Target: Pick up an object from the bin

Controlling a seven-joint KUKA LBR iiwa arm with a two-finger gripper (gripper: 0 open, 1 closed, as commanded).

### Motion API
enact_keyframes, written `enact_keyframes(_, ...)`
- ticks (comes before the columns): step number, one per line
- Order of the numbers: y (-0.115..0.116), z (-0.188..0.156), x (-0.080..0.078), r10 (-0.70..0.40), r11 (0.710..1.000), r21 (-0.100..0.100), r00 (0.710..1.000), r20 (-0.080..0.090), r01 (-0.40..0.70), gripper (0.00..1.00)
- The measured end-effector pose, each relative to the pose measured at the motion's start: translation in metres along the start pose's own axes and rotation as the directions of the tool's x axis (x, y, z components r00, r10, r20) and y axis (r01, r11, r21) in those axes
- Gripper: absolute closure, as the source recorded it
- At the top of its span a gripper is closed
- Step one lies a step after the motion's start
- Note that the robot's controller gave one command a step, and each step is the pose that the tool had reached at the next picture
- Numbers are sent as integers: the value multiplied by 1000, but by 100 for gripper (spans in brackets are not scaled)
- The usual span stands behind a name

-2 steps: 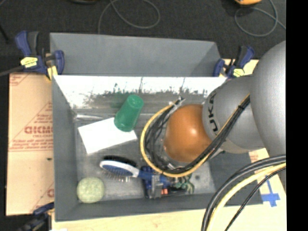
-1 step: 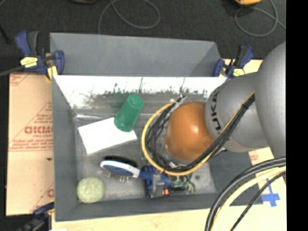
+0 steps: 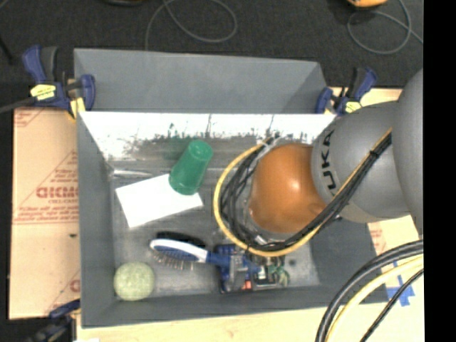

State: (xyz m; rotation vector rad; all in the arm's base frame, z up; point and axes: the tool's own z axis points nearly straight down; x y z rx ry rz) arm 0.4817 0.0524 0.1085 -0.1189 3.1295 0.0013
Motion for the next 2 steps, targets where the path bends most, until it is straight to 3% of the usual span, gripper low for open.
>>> enact_keyframes(1,0,-20,1,1,1000,1,1000,-10,-1,100)
enact_keyframes(2,-1,-38,0,3,1000,1,1000,-6,-3,100)
